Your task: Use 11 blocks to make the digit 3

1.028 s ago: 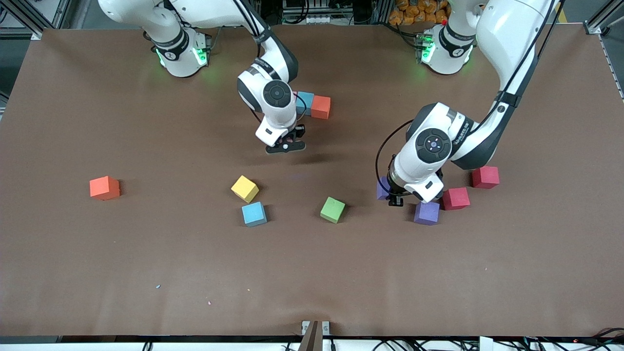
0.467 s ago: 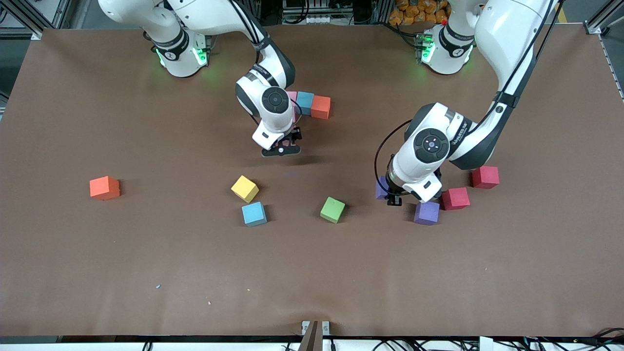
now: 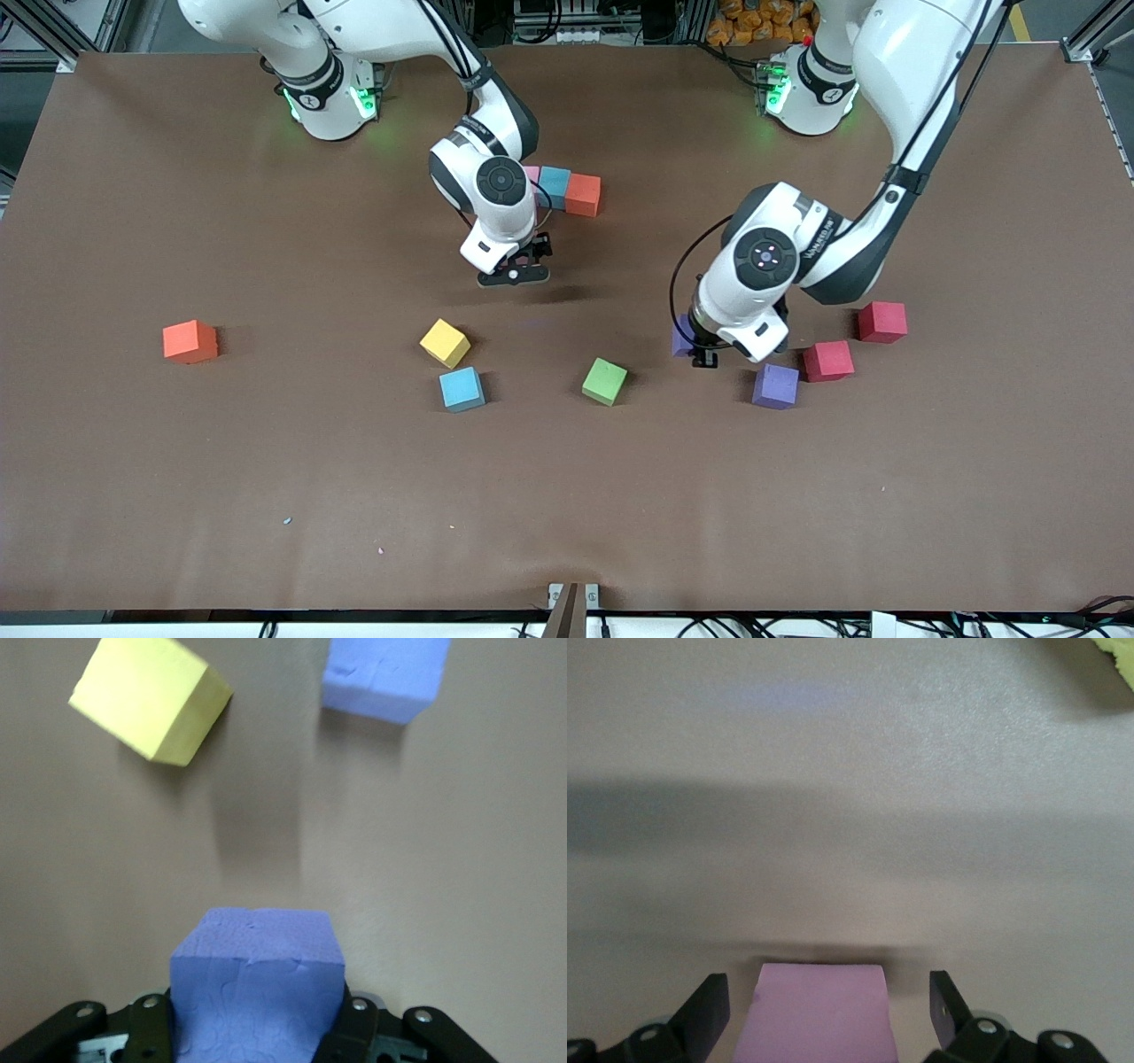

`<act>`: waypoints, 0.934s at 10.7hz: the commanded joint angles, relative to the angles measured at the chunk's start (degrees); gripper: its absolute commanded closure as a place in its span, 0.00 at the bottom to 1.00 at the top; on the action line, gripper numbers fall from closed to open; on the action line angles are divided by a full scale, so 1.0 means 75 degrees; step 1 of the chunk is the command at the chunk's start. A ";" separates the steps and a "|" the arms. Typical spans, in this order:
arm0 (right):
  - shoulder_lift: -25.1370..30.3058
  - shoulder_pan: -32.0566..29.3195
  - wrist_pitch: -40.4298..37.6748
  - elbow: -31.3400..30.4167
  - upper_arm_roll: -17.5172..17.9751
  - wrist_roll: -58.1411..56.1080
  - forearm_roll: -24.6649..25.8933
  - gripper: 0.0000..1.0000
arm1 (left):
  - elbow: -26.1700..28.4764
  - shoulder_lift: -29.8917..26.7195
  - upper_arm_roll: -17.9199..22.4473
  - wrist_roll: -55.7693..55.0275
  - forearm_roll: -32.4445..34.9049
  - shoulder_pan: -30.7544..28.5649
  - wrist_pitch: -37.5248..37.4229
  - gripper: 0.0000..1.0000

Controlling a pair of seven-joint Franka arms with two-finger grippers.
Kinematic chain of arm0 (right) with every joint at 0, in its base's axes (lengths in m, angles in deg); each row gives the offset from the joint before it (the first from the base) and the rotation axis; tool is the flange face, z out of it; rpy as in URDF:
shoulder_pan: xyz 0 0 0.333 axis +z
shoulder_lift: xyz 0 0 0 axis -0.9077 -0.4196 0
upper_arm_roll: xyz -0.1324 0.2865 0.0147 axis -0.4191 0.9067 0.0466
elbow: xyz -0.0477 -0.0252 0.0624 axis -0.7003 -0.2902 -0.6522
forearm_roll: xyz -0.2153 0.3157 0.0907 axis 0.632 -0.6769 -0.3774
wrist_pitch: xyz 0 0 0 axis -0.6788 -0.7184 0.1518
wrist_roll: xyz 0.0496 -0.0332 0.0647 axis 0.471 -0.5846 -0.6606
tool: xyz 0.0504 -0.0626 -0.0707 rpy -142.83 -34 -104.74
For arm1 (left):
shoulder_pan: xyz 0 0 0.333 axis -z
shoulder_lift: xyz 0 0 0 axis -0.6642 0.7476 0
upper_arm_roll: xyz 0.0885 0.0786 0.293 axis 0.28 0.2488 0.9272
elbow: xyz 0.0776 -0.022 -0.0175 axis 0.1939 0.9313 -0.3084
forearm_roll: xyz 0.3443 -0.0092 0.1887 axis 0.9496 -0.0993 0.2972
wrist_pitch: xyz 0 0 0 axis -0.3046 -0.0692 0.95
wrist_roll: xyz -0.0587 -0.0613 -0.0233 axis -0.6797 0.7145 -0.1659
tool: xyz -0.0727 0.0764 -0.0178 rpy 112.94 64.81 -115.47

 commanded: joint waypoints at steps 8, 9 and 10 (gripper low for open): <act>0.0058 -0.0055 -0.0167 -0.0082 0.0233 0.0173 -0.0810 0.00 | 0.0535 -0.0335 -0.0013 -0.0845 -0.0093 0.0652 -0.0207 1.00; 0.0070 -0.0066 -0.0167 -0.0082 0.0326 0.0173 -0.0846 0.00 | 0.0535 -0.0335 -0.0013 -0.0845 -0.0081 0.0663 -0.0207 1.00; 0.0070 -0.0078 -0.0167 -0.0082 0.0350 0.0173 -0.0846 0.00 | 0.0547 -0.0324 -0.0048 -0.0845 -0.0093 0.0675 -0.0207 1.00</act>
